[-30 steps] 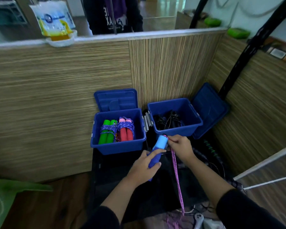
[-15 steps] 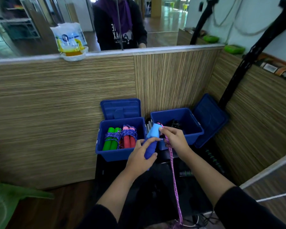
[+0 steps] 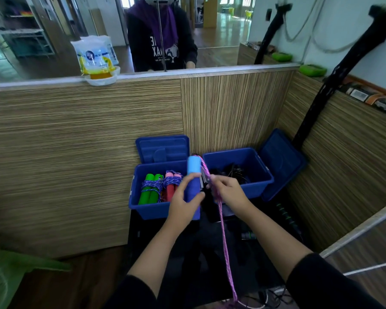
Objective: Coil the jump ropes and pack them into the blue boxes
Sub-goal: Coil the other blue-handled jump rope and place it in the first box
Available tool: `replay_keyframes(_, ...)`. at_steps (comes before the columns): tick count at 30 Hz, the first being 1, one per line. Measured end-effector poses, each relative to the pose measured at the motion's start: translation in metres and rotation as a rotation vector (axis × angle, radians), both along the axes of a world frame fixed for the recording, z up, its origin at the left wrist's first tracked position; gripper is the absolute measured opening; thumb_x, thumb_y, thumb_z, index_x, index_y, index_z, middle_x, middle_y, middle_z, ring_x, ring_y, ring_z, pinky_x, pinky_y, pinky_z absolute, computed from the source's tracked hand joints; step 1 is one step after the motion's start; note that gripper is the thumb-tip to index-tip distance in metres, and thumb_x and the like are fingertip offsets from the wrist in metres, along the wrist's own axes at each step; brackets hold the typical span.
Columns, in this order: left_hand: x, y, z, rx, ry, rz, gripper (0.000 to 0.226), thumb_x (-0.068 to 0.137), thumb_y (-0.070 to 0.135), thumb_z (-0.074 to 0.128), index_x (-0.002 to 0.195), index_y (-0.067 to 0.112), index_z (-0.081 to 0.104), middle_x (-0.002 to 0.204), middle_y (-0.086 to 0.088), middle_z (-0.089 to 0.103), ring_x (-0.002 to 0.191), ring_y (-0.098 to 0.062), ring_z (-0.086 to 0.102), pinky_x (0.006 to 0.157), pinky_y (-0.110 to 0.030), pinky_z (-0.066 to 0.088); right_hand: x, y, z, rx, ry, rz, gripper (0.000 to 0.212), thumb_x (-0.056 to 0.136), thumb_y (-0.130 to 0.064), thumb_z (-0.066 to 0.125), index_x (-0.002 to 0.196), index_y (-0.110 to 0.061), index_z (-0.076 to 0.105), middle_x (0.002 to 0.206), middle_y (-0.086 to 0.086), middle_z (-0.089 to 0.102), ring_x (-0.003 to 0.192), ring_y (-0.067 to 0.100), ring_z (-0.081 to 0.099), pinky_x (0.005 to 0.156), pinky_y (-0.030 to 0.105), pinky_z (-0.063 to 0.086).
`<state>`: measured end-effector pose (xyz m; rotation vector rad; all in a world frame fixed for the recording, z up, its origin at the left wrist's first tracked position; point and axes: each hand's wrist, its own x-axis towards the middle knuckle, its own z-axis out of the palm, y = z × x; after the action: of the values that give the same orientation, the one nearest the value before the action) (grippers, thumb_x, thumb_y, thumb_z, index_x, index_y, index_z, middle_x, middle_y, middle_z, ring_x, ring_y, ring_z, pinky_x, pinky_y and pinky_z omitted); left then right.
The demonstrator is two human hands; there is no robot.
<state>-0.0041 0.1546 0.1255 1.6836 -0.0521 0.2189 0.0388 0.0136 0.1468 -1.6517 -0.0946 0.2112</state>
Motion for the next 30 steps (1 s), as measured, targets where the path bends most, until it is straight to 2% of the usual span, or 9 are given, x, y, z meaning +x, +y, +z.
replay_keyframes(3, 0.015, 0.011, 0.023, -0.309, 0.031, 0.196, 0.050, 0.086, -0.004, 0.064, 0.110, 0.039, 0.059, 0.115, -0.006, 0.058, 0.080, -0.015, 0.062, 0.079, -0.038, 0.056, -0.008, 0.005, -0.006, -0.064, -0.041, 0.128, 0.028, 0.099, -0.018, 0.046, 0.085, -0.001, 0.063, 0.064, 0.005, 0.057, 0.046, 0.009, 0.048, 0.047, 0.023, 0.045)
replay_keyframes(7, 0.025, 0.023, 0.042, -0.353, 0.064, 0.202, 0.048, 0.087, 0.002, 0.064, 0.115, 0.041, 0.057, 0.112, -0.010, 0.060, 0.082, -0.029, 0.064, 0.074, -0.041, 0.055, -0.022, 0.017, -0.011, -0.098, 0.008, 0.306, 0.020, 0.099, -0.016, 0.045, 0.099, -0.006, 0.062, 0.064, 0.003, 0.058, 0.048, 0.009, 0.050, 0.050, 0.021, 0.044)
replay_keyframes(10, 0.023, 0.019, 0.047, -0.457, 0.148, 0.109, 0.048, 0.090, 0.005, 0.061, 0.121, 0.040, 0.054, 0.108, -0.004, 0.062, 0.083, -0.039, 0.069, 0.072, -0.045, 0.057, -0.026, 0.025, -0.010, -0.096, 0.070, 0.369, 0.023, 0.100, -0.019, 0.044, 0.096, -0.004, 0.062, 0.064, 0.005, 0.057, 0.048, 0.010, 0.053, 0.052, 0.021, 0.048)
replay_keyframes(12, 0.022, 0.017, 0.048, -0.504, 0.163, 0.080, 0.047, 0.090, 0.005, 0.060, 0.119, 0.041, 0.055, 0.102, -0.009, 0.062, 0.070, -0.033, 0.066, 0.066, -0.045, 0.057, -0.026, 0.023, -0.011, -0.111, 0.100, 0.395, 0.029, 0.099, -0.024, 0.045, 0.092, -0.002, 0.063, 0.064, 0.006, 0.056, 0.050, 0.013, 0.054, 0.055, 0.021, 0.049)
replay_keyframes(14, 0.021, 0.021, 0.049, -0.506, 0.131, 0.119, 0.047, 0.088, 0.002, 0.061, 0.116, 0.040, 0.056, 0.094, -0.012, 0.060, 0.060, -0.023, 0.058, 0.056, -0.035, 0.053, -0.026, 0.015, -0.010, -0.137, 0.098, 0.431, 0.036, 0.098, -0.031, 0.046, 0.085, -0.002, 0.064, 0.059, 0.005, 0.051, 0.051, 0.016, 0.052, 0.056, 0.022, 0.048)
replay_keyframes(18, 0.026, 0.050, 0.045, -0.283, 0.016, 0.267, 0.050, 0.085, -0.002, 0.064, 0.109, 0.042, 0.059, 0.106, -0.002, 0.059, 0.066, -0.010, 0.058, 0.060, -0.027, 0.053, -0.026, -0.011, -0.009, -0.193, 0.076, 0.416, 0.030, 0.097, -0.027, 0.050, 0.077, -0.009, 0.061, 0.056, -0.001, 0.038, 0.046, 0.011, 0.040, 0.054, 0.025, 0.041)
replay_keyframes(22, 0.031, 0.104, 0.038, 0.054, -0.051, 0.307, 0.050, 0.083, -0.001, 0.066, 0.111, 0.039, 0.058, 0.112, -0.008, 0.058, 0.073, -0.005, 0.056, 0.065, -0.018, 0.050, -0.020, -0.040, 0.000, -0.302, 0.017, 0.438, 0.023, 0.095, -0.025, 0.054, 0.083, -0.009, 0.064, 0.054, -0.001, 0.038, 0.048, 0.012, 0.034, 0.050, 0.026, 0.029)
replay_keyframes(26, 0.031, 0.146, 0.018, 0.781, 0.034, 0.211, 0.047, 0.079, 0.040, 0.065, 0.122, 0.054, 0.049, 0.094, -0.010, 0.055, 0.083, -0.022, 0.056, 0.078, -0.032, 0.046, -0.011, -0.058, 0.011, -0.454, -0.132, 0.455, 0.015, 0.090, -0.034, 0.060, 0.085, -0.022, 0.068, 0.065, -0.006, 0.051, 0.062, 0.010, 0.046, 0.061, 0.028, 0.036)
replay_keyframes(30, 0.017, 0.133, 0.006, 0.978, 0.036, -0.120, 0.050, 0.076, 0.081, 0.037, 0.123, 0.065, 0.039, 0.100, 0.002, 0.044, 0.087, -0.019, 0.057, 0.090, -0.037, 0.049, -0.003, -0.056, 0.033, -0.420, -0.299, 0.390, 0.013, 0.093, -0.025, 0.057, 0.089, -0.015, 0.065, 0.071, -0.004, 0.053, 0.068, 0.005, 0.046, 0.066, 0.024, 0.037)
